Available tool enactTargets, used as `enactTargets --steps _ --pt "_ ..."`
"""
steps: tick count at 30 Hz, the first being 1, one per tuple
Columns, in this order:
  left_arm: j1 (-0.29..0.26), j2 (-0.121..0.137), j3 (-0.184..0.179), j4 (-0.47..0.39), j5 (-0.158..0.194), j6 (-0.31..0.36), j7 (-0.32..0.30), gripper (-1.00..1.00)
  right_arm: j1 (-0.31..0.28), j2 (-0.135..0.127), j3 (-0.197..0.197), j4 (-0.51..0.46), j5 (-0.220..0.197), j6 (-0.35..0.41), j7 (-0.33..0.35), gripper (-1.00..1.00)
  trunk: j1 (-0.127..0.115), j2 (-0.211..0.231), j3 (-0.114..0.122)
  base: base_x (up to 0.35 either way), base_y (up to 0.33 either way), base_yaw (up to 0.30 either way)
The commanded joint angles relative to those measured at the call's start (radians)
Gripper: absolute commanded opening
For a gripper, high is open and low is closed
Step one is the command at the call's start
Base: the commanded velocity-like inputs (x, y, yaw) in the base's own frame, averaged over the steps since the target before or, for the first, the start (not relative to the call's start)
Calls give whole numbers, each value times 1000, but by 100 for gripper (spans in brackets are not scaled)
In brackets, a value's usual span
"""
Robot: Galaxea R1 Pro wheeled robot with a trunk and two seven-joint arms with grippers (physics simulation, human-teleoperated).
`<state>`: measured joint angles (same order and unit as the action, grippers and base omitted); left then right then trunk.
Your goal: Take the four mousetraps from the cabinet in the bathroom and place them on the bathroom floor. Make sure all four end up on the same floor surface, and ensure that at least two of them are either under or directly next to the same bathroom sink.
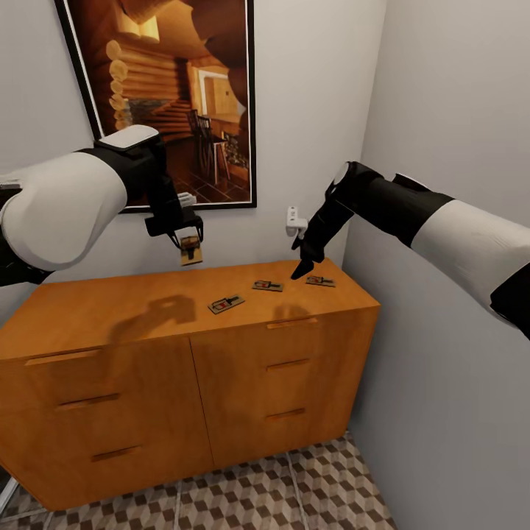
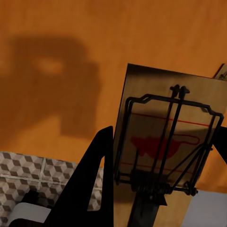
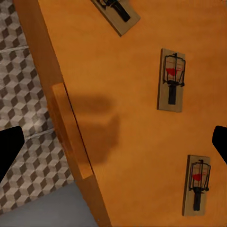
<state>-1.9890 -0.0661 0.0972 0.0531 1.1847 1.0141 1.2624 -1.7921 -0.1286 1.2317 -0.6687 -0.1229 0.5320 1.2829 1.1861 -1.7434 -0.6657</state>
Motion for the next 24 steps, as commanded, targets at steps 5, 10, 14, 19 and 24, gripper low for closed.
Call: enactTargets --steps 5,10,14,19,24 --pt "2 3 9 0 -5 8 10 -100 -2 -1 6 -6 -11 3 2 100 0 -1 -1 118 0 0" --pt "2 6 9 -1 -4 6 10 -100 -3 -2 4 -3 -12 2 2 100 0 -1 -1 238 0 0" --pt "2 5 9 -1 -4 6 9 -100 -2 -2 3 -2 -12 2 1 100 0 -1 -1 77 0 0" --pt "3 4 9 0 -3 6 9 -100 -2 -2 3 -3 -11 2 2 100 0 -1 -1 17 0 0" --pt "3 2 8 -1 -4 6 9 -100 -1 -2 3 -3 -11 2 2 100 0 -1 -1 44 0 0"
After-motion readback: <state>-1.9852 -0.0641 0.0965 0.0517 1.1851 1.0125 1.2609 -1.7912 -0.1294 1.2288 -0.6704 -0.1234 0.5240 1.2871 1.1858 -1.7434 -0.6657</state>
